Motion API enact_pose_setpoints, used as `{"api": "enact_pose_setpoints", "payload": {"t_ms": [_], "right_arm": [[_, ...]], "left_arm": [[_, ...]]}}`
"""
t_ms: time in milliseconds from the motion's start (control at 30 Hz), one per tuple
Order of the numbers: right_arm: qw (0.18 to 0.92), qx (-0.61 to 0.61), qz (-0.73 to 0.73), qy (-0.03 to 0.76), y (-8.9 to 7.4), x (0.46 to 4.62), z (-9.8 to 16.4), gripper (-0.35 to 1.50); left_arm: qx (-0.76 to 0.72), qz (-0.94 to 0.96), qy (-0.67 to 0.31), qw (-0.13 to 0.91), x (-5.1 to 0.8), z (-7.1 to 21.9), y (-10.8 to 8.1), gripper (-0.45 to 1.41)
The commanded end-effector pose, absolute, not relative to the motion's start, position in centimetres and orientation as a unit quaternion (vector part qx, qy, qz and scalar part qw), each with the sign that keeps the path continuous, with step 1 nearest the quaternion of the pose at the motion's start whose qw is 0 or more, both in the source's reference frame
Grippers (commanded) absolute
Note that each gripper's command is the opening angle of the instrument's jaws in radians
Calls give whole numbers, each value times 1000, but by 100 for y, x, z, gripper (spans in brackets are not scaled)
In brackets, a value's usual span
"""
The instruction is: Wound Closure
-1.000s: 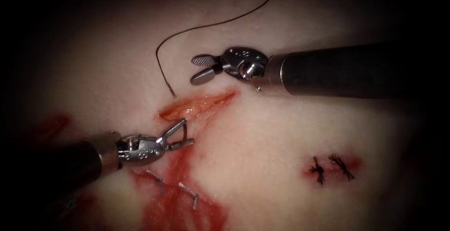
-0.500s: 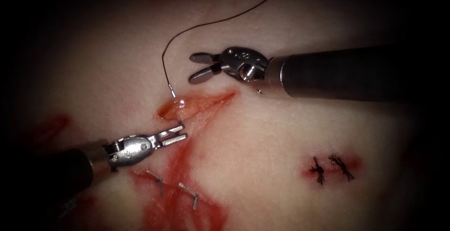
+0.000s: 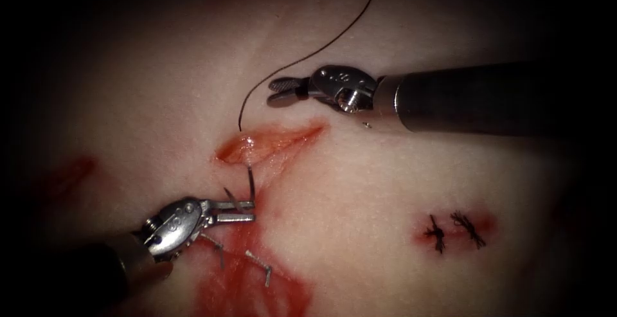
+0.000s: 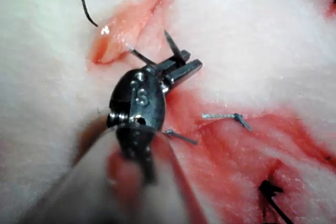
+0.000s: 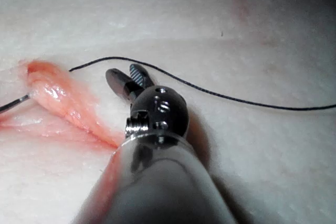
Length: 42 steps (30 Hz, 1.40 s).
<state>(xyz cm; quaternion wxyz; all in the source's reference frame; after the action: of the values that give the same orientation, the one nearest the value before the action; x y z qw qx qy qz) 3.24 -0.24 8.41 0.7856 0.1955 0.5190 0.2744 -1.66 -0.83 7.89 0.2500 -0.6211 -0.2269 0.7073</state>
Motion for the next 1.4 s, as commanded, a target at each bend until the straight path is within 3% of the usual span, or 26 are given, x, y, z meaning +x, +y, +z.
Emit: {"api": "enact_pose_setpoints", "payload": {"t_ms": [33, 100, 133, 300, 567, 667, 733, 767, 900, 1167, 1400], "right_arm": [[783, 207, 267, 523, -28, 332, 845, 12], [781, 220, 257, 525, -29, 331, 844, -1], [779, 225, 252, 528, -31, 330, 843, -16], [778, 226, 247, 532, -32, 326, 842, -25], [769, 249, 270, 524, -35, 322, 841, -23], [761, 256, 279, 526, -35, 321, 841, -13], [753, 263, 286, 531, -34, 317, 837, 14], [753, 263, 286, 531, -34, 317, 837, 14], [741, 271, 290, 541, -30, 308, 827, 59], [725, 300, 308, 538, -19, 297, 804, 106], [688, 350, 379, 511, -16, 297, 795, 108]], "left_arm": [[-621, 704, -234, 252, -171, 791, -84, -45], [-621, 701, -245, 250, -168, 782, -83, -45], [-619, 700, -251, 251, -165, 773, -80, -45], [-619, 695, -263, 256, -157, 750, -72, -45], [-629, 693, -260, 236, -150, 714, -64, -45], [-636, 719, -185, 211, -150, 707, -51, -45], [-630, 743, -115, 194, -147, 700, -37, -45], [-630, 743, -115, 194, -147, 700, -37, -45], [-625, 761, -36, 168, -143, 693, -22, -45], [-606, 784, 78, 114, -139, 678, 13, -45], [-590, 793, 133, 80, -153, 678, 23, -45]]}}
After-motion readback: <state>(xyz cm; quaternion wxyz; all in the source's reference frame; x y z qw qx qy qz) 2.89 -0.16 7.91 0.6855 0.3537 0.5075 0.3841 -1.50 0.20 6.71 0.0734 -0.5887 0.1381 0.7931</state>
